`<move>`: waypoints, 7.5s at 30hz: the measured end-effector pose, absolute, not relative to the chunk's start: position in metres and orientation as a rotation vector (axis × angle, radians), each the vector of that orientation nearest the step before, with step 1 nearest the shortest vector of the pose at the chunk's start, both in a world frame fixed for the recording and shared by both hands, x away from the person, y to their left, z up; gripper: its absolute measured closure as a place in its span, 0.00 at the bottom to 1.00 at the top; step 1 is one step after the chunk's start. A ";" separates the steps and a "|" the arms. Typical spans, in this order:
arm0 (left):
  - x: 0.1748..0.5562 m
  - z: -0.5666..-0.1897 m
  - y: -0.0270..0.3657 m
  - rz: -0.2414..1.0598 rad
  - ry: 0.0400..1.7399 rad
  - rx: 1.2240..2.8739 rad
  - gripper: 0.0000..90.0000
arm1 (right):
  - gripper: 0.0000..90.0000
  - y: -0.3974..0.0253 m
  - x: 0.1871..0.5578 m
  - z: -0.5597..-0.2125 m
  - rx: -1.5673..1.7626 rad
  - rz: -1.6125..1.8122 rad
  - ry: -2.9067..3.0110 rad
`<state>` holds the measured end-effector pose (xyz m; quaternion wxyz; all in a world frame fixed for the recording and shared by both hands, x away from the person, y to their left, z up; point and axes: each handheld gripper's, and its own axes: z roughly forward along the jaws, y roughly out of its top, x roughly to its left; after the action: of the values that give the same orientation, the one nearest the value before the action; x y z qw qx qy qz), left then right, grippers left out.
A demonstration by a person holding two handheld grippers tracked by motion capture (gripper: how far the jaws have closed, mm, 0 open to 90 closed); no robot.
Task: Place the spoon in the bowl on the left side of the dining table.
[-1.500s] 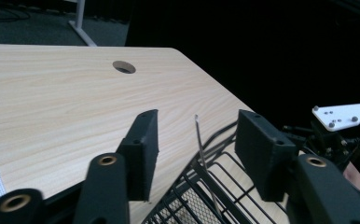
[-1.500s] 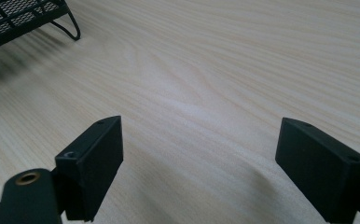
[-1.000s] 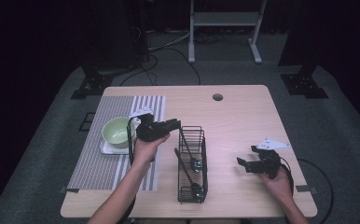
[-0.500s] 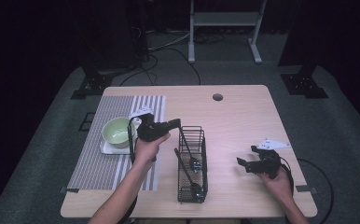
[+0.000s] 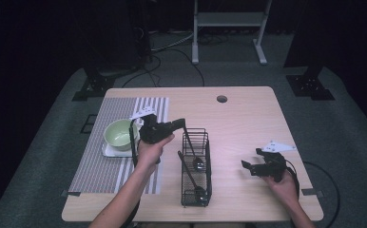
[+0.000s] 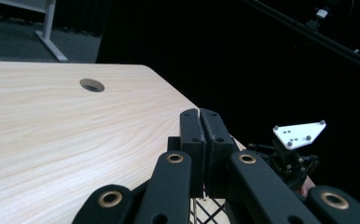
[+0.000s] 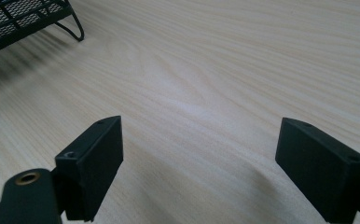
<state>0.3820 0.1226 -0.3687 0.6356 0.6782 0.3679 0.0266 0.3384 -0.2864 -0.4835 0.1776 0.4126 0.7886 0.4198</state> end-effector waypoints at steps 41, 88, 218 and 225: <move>0.370 -0.312 0.141 0.140 0.794 1.481 0.99 | 0.16 -0.286 0.338 -0.484 1.168 1.177 2.231; 0.369 -0.288 0.187 0.208 0.854 1.372 0.99 | 0.16 -0.286 0.339 -0.484 1.171 1.173 2.232; 0.374 -0.315 0.346 0.564 1.268 1.249 0.99 | 0.16 -0.285 0.339 -0.484 1.173 1.163 2.229; 0.374 -0.317 0.353 0.583 1.294 1.235 0.99 | 0.16 -0.285 0.339 -0.484 1.175 1.161 2.229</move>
<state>0.3741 0.3529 -0.3175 0.5893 0.5303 0.5556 0.2505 0.3389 -0.2849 -0.4838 0.1827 0.4163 0.7899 0.4114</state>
